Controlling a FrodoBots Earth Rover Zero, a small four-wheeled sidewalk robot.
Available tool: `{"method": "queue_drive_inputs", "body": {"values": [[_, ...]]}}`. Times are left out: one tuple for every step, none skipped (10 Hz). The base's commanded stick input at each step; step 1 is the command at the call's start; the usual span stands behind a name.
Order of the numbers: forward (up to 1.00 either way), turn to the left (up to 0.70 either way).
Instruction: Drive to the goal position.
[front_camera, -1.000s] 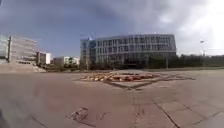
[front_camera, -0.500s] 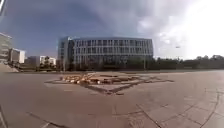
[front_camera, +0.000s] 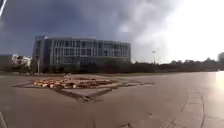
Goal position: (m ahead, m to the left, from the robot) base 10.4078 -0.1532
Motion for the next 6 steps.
{"method": "queue_drive_inputs", "body": {"values": [[0.7, -0.35], [0.7, -0.35], [0.7, -0.35], [0.7, -0.35], [0.7, -0.35], [0.7, -0.35]]}}
